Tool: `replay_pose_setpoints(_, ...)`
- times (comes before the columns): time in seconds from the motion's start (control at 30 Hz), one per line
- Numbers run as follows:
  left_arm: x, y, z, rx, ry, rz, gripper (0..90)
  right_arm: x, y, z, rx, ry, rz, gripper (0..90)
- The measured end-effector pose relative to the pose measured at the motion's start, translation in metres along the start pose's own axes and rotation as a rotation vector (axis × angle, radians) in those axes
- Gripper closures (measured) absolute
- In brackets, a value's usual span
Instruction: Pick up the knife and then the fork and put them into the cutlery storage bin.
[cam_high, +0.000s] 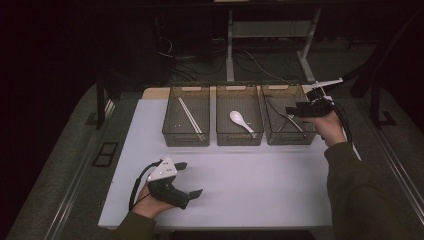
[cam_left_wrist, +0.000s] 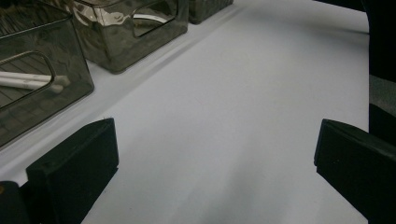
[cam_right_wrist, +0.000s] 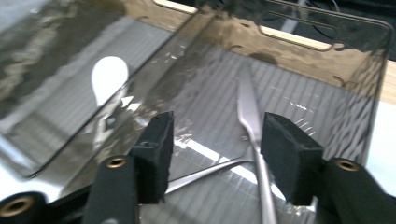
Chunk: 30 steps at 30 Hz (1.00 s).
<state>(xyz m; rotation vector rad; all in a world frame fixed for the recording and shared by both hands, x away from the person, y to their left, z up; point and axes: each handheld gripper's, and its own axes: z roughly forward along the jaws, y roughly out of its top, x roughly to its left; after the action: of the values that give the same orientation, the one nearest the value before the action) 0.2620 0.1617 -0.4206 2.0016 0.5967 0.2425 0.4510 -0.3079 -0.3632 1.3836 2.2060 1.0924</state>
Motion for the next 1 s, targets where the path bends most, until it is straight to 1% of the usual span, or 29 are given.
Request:
replay_pose_setpoints(0.17,0.001,-0.001,0.000,0.004,0.004,-0.006,0.0,0.012,-0.015,-0.018,-0.052,0.057,-0.028,34.2)
replay_pose_setpoints(0.2,0.001,-0.001,0.000,0.004,0.004,-0.006,0.0,0.016,-0.018,-0.022,-0.064,0.061,-0.036,33.2)
replay_pose_setpoints(0.23,0.001,-0.001,0.000,0.003,0.005,-0.007,0.0,0.018,-0.020,-0.024,-0.066,0.065,-0.037,32.1)
replay_pose_setpoints(0.27,0.002,-0.001,0.000,0.003,0.005,-0.006,0.0,0.022,-0.023,-0.027,-0.068,0.069,-0.048,30.9)
replay_pose_setpoints(0.37,0.003,-0.002,0.000,0.001,0.005,-0.004,0.0,0.033,-0.031,-0.035,-0.075,0.062,-0.080,28.2)
replay_pose_setpoints(0.57,0.004,-0.003,0.000,0.003,0.003,0.000,0.0,0.049,-0.048,-0.048,-0.109,0.110,-0.102,26.5)
replay_pose_setpoints(0.77,0.004,-0.003,0.000,0.002,0.000,0.003,0.0,0.060,-0.063,-0.055,-0.137,0.143,-0.110,25.4)
replay_pose_setpoints(1.0,0.005,-0.004,0.000,-0.001,-0.001,0.006,0.0,0.069,-0.078,-0.057,-0.148,0.158,-0.120,22.1)
